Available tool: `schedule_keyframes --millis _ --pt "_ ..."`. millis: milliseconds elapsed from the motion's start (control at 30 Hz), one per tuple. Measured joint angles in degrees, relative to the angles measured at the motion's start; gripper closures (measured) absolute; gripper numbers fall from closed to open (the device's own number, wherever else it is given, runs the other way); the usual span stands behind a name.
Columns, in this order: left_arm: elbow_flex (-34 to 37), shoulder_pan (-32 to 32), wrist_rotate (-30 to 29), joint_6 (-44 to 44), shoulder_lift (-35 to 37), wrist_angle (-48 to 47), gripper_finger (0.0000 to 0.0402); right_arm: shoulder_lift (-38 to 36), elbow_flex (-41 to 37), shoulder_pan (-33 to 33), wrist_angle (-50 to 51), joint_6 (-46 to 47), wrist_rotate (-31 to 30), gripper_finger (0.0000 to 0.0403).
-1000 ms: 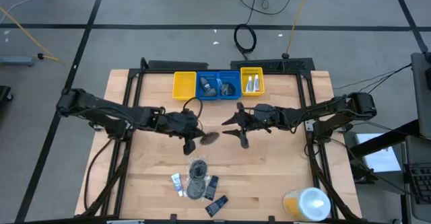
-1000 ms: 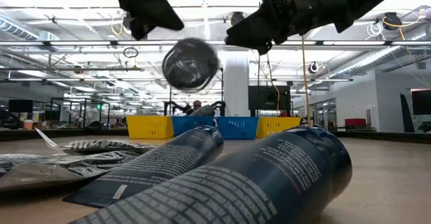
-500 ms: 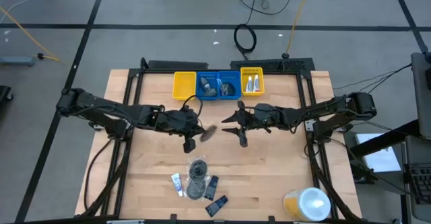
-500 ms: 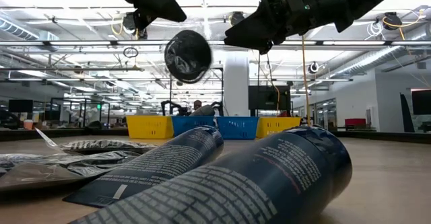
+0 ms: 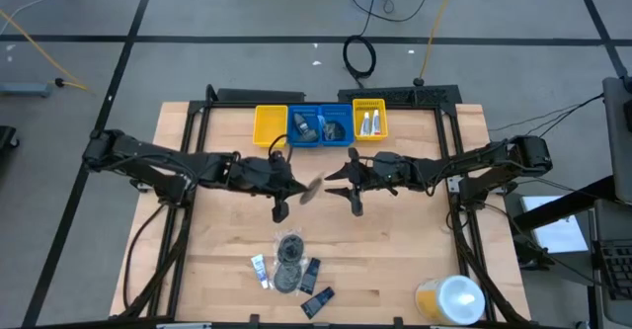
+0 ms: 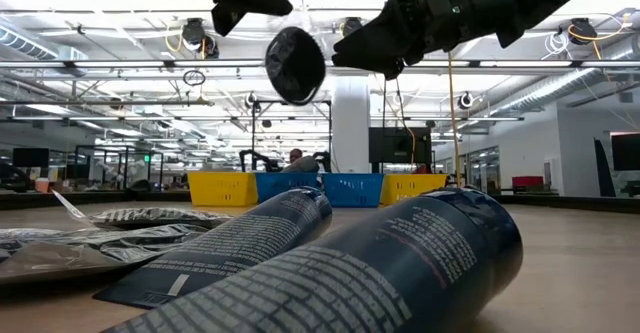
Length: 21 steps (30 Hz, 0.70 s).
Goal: Pick & Place Travel size toiletries
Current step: Put the black hairbrush into the right blue bin
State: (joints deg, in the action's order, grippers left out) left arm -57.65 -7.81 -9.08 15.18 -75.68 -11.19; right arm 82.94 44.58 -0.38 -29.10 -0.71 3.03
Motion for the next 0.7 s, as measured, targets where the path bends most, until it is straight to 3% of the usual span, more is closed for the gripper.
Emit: schedule_keyframes --millis 400,567,700 --pt "0.0 0.8 1.6 -2.9 0.0 4.0 0.0402 0.0 0.0 -0.3 -0.7 -0.7 -0.3 0.0259" --pt "0.0 0.8 1.6 -2.9 0.0 3.8 0.0402 0.0 0.0 -1.8 -0.8 -0.6 -4.5 0.0259" --pt "0.0 0.8 1.6 -2.9 0.0 3.8 0.0402 0.0 0.0 -2.9 -1.5 0.4 -2.0 0.0259"
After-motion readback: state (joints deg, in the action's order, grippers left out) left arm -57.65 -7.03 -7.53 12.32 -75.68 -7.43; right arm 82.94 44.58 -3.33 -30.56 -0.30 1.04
